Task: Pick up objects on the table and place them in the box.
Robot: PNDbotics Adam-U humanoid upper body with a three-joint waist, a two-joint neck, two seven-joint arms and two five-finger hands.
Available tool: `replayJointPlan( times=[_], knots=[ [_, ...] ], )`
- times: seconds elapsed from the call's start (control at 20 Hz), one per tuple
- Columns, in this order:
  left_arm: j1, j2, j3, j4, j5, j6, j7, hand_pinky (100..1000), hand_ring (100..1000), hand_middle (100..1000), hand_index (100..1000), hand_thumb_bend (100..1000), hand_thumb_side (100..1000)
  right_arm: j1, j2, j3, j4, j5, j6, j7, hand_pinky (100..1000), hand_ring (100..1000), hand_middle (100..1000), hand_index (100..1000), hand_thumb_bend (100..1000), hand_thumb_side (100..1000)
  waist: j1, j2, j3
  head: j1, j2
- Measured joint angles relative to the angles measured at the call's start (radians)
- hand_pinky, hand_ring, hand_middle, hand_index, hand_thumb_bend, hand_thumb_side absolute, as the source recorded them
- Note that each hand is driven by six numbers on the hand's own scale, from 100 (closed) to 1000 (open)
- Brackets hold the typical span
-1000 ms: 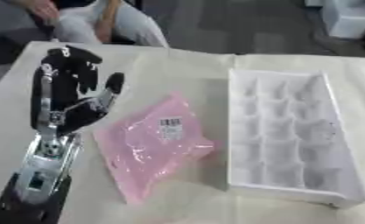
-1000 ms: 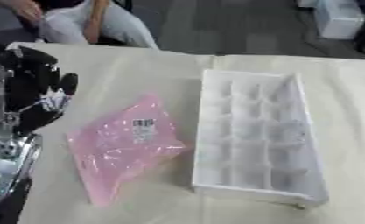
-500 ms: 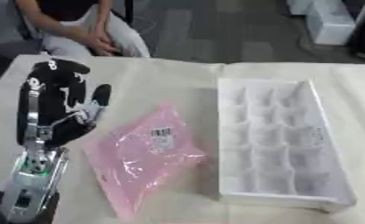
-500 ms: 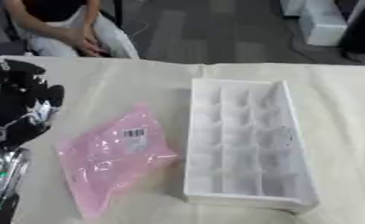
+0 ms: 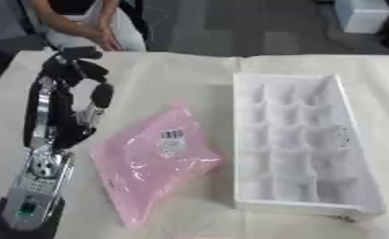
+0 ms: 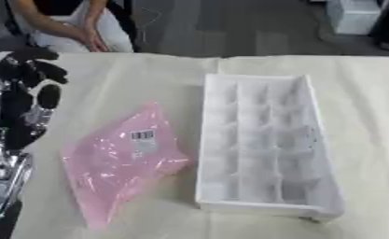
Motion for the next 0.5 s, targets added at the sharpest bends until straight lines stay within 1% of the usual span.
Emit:
replayJointPlan(
  times=[0.15,0.25,0.3,0.35,0.4,0.45,0.5],
  knots=[
    [0.028,0.099,-0.007,0.016,-0.073,0.083,-0.030,487,621,709,815,463,568,0.009,-0.016,0.001,0.000,0.004,0.002,0.007,100,120,108,466,313,1000,0.023,0.003,-0.002,0.000,0.001],
    [0.042,0.169,-0.019,0.026,-0.108,0.122,-0.050,511,642,725,820,499,578,0.013,-0.026,0.001,0.000,0.006,0.002,0.012,100,120,108,466,318,1000,0.036,0.006,-0.003,0.002,0.004],
    [0.048,0.206,-0.026,0.030,-0.118,0.134,-0.059,517,655,736,826,546,595,0.015,-0.029,0.001,0.000,0.008,0.003,0.014,100,121,108,466,318,1000,0.041,0.008,-0.005,0.006,0.009],
    [0.054,0.241,-0.033,0.034,-0.124,0.143,-0.068,517,653,735,825,539,593,0.017,-0.032,0.001,0.000,0.010,0.003,0.015,100,121,108,466,319,1000,0.045,0.008,-0.007,0.011,0.012],
    [0.058,0.277,-0.041,0.039,-0.128,0.150,-0.076,527,671,750,831,604,632,0.017,-0.034,0.001,0.000,0.011,0.004,0.016,100,119,108,471,308,1000,0.049,0.008,-0.008,0.016,0.018],
    [0.064,0.314,-0.048,0.043,-0.131,0.154,-0.086,527,670,749,831,598,626,0.017,-0.038,0.001,0.000,0.012,0.003,0.017,100,119,108,471,310,1000,0.054,0.008,-0.009,0.022,0.023],
    [0.068,0.347,-0.053,0.047,-0.133,0.156,-0.097,528,678,760,833,634,672,0.017,-0.041,0.001,0.000,0.012,0.002,0.018,100,118,107,472,297,1000,0.055,0.008,-0.010,0.026,0.028]
  ],
)
